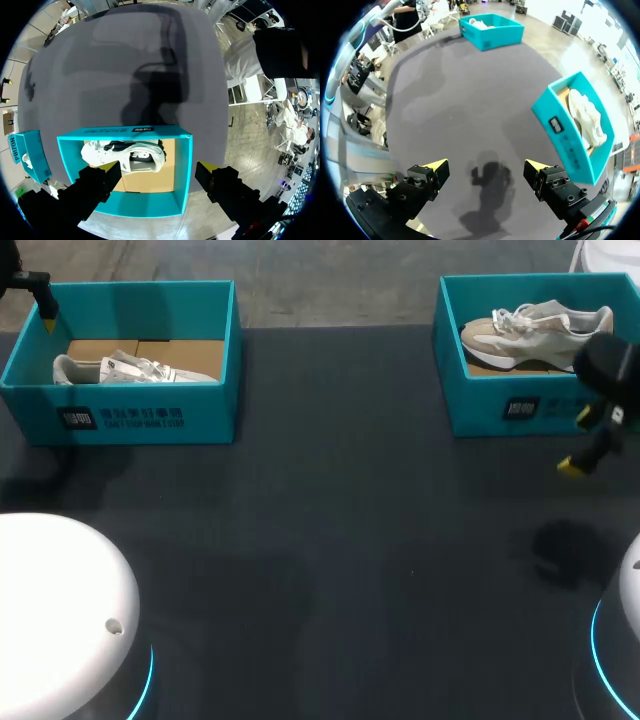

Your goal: Take the shoe out of the shoebox, open the shoe tongue, remove and reinsert the insole, then place the shoe into the shoebox

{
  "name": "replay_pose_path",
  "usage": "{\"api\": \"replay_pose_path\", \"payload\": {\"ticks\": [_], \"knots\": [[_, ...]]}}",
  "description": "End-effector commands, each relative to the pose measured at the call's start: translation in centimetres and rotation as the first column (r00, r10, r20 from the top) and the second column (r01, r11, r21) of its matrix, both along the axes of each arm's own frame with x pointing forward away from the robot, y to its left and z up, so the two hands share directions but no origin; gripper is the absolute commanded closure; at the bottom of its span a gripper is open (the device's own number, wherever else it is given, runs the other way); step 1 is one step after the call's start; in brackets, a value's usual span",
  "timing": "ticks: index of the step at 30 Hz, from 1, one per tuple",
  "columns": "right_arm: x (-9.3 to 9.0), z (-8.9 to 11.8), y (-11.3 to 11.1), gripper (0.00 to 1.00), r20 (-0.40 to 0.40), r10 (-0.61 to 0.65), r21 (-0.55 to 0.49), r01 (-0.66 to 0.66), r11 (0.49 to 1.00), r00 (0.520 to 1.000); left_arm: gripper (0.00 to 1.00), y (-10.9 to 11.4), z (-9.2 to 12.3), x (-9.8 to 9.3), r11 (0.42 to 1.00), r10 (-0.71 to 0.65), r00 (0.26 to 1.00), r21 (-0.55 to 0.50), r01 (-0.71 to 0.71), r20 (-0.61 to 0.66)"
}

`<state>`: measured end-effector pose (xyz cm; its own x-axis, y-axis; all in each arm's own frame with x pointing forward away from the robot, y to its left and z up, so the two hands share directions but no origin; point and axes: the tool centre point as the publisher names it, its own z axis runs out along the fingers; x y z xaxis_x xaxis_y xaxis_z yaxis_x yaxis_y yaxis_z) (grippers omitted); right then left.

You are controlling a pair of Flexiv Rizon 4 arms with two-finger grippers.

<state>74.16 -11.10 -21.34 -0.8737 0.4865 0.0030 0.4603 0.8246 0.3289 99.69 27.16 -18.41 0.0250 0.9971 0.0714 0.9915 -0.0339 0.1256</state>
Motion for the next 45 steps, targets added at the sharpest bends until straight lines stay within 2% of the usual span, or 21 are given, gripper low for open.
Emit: {"api": "replay_pose_path", "payload": {"ticks": [1,12,13,18,20,25,28,29,30,45], "knots": [[2.6,-0.7,-0.5,0.00,-0.049,0.017,0.017,-0.016,1.000,0.999,0.00,0.0,0.0,-0.1,1.000,0.001,1.000,0.003,-0.001,0.001],[2.6,-0.7,-0.5,0.00,-0.049,0.017,0.017,-0.016,1.000,0.999,0.00,0.0,0.0,-0.1,1.000,0.001,1.000,0.003,-0.001,0.001],[3.0,-0.5,-0.4,0.00,-0.044,0.001,0.018,0.000,1.000,0.999,0.00,0.0,0.0,-0.1,1.000,0.001,1.000,0.003,-0.001,0.001],[7.2,-0.3,-0.9,0.00,-0.121,-0.179,-0.179,0.156,0.971,0.976,0.00,0.0,0.0,-0.1,1.000,0.001,1.000,0.003,-0.001,0.001],[8.8,0.2,-1.6,0.00,-0.139,-0.258,-0.210,0.226,0.951,0.956,0.00,0.0,0.0,-0.1,1.000,0.001,1.000,0.003,-0.001,0.001],[12.2,2.1,-3.4,0.00,-0.146,-0.373,-0.195,0.343,0.919,0.916,0.00,0.0,0.0,-0.1,1.000,0.001,1.000,0.003,-0.001,0.001],[14.0,2.8,-4.7,0.00,-0.173,-0.463,-0.196,0.431,0.881,0.869,0.00,0.0,0.0,-0.1,1.000,0.001,1.000,0.003,-0.001,0.001],[14.8,3.0,-5.2,0.00,-0.180,-0.498,-0.168,0.473,0.865,0.848,0.00,0.0,0.0,-0.1,1.000,0.001,1.000,0.003,-0.001,0.001],[15.4,3.2,-5.3,0.00,-0.173,-0.496,-0.189,0.466,0.865,0.851,0.00,0.0,0.0,-0.1,1.000,0.001,1.000,0.003,-0.001,0.001],[15.4,3.2,-5.3,0.00,-0.173,-0.496,-0.189,0.466,0.865,0.851,0.00,0.0,0.0,-0.1,1.000,0.001,1.000,0.003,-0.001,0.001]]}}
